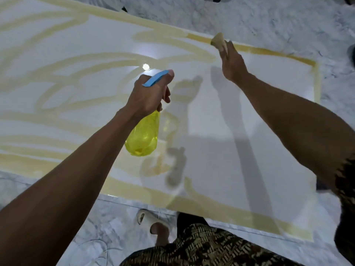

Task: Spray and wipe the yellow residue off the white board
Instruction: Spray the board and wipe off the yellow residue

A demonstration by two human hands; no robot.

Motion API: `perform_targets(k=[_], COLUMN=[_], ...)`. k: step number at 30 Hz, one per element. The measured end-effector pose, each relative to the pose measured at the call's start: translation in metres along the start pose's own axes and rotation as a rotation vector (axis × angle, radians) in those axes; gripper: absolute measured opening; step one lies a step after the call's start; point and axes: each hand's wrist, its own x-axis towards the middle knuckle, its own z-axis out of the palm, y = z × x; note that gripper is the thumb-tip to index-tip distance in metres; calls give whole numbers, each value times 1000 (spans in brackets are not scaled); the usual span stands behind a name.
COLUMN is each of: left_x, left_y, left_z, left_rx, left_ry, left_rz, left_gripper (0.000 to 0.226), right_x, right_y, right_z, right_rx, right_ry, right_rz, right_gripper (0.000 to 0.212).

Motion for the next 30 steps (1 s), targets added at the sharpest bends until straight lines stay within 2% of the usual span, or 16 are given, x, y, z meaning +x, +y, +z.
perform_targets(k=[3,5,9,16,25,28,30], left_x=[36,48,45,-23,-151,-179,-192], left_y=[-4,-8,-24,-55,-101,-112,-113], left_z=[3,4,-1,-27,-58,-64,-66], left_rx=[-1,-6,-4,0,31,43,56], left_ry=[30,44,58,64,10,-10,-26], left_rz=[-8,-16,-17,-160,-148,-161,-150], left_gripper=[66,66,45,68,65,66,69], right_x=[75,89,47,-92,-328,-371,-375], right_y=[21,27,24,10,-22,-45,-64], right_z=[29,60,123,169,225,228,215], right_rx=[-310,-480,-623,-598,-519,-361,-54], right_ry=[-121,-189,-111,-256,-391,-493,-572], right_rz=[-56,-71,-170,-362,-435,-280,-6], right_gripper=[55,53,52,65,54,54,56])
